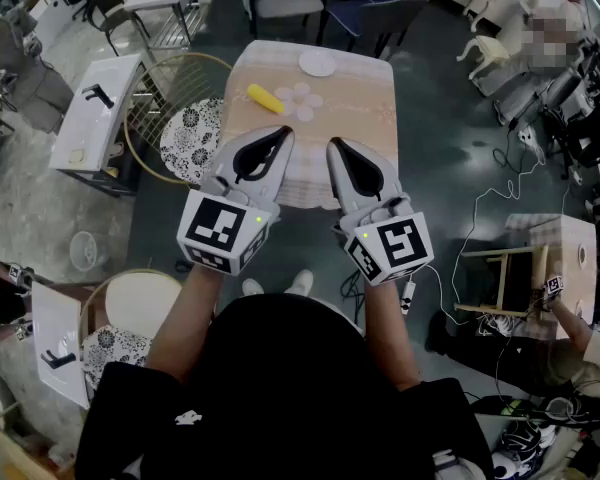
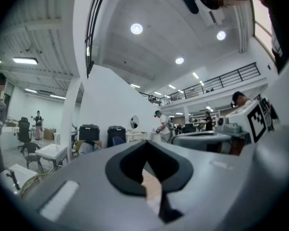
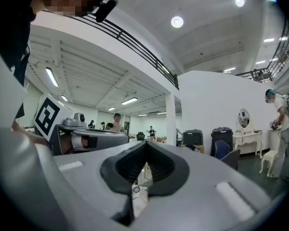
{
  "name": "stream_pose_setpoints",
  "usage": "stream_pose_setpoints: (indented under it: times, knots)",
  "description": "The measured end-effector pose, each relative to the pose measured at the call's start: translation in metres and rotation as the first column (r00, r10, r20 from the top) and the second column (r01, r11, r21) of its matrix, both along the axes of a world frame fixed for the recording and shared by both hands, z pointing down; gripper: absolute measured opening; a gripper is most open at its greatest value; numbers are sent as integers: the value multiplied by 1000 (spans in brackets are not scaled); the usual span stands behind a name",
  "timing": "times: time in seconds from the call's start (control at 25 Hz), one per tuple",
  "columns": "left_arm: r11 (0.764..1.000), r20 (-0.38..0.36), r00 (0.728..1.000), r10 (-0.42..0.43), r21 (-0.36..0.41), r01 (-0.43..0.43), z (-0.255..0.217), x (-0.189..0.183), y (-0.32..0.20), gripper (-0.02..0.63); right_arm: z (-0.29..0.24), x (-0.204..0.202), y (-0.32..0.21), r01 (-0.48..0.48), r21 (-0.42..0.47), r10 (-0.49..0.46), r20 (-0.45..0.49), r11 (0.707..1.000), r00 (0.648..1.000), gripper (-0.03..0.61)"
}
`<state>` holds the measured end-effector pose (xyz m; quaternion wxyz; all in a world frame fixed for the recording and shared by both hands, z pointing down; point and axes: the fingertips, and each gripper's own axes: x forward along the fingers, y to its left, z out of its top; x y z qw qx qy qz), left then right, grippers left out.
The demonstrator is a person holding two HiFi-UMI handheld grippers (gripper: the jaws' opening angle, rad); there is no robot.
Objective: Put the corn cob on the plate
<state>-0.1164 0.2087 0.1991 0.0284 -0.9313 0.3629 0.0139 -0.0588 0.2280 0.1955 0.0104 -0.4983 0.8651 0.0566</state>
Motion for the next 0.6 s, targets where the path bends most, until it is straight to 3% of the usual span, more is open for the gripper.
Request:
stream_pose_setpoints:
  times: [0.2, 0.6]
  knots:
    - [1000, -2, 1000, -6, -4, 6, -3, 2, -1, 5, -6, 7, 1, 12, -1, -12, 62, 1000, 998, 2]
    - [999, -3, 1000, -30, -31, 30, 6, -2, -6, 5, 1, 5, -4, 23, -24, -22, 47, 999, 999, 2]
